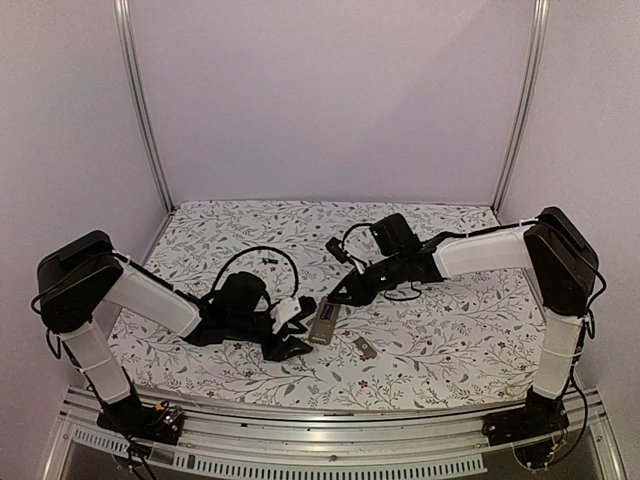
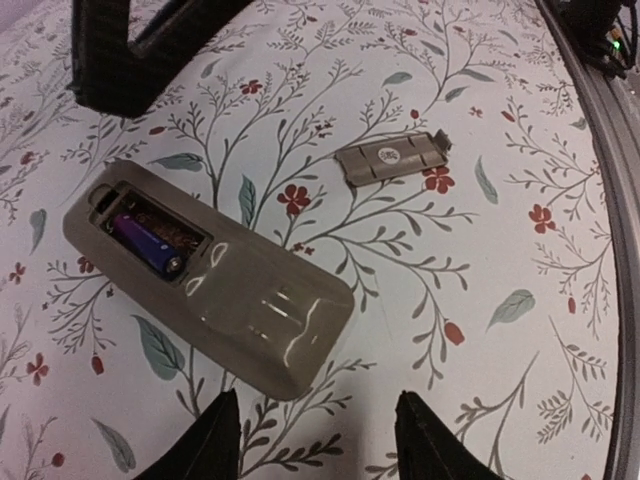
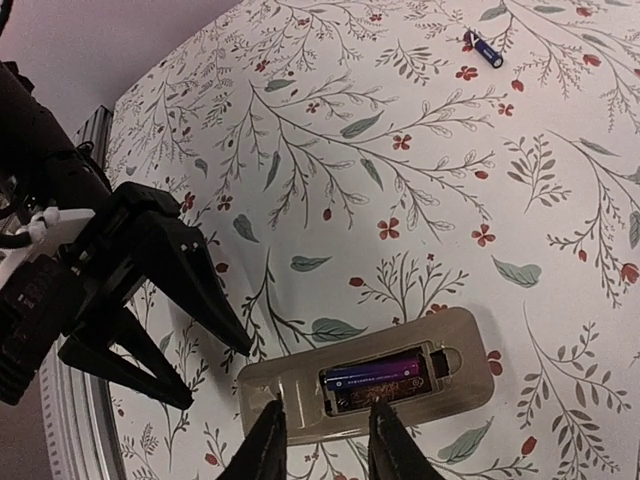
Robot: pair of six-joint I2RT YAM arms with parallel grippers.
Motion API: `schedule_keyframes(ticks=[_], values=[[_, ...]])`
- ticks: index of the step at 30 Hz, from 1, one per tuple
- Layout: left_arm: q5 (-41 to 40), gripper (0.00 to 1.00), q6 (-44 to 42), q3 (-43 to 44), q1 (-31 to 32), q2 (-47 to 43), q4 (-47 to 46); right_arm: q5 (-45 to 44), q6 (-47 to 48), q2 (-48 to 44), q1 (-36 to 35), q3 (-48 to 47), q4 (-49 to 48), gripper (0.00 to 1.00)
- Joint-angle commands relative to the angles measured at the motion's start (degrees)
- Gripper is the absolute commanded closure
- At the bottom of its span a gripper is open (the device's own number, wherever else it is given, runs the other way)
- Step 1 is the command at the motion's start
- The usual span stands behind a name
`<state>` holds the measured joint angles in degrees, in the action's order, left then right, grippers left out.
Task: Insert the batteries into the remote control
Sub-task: Adjust the remote control without the battery cover at the center of the board.
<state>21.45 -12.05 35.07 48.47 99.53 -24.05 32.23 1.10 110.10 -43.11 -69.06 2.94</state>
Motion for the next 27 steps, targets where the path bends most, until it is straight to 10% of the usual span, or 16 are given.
schedule_keyframes(ticks=[1, 8, 27], values=[[-4.12, 0.51, 3.42, -1.13, -2.55, -2.02, -3.46, -4.42, -9.34, 2.27, -0.30, -2.19, -0.45, 0.84], [-12.36, 0.67, 5.14, 6.16, -5.83, 3.76, 2.52, -12.99, -18.44, 2.65, -0.31, 0.22, 1.57, 0.95], [-4.99, 0.66, 3.94, 8.39, -2.21, 9.78, 0.94, -13.88, -20.44, 9.88, 0.50, -3.28, 2.40, 0.99]])
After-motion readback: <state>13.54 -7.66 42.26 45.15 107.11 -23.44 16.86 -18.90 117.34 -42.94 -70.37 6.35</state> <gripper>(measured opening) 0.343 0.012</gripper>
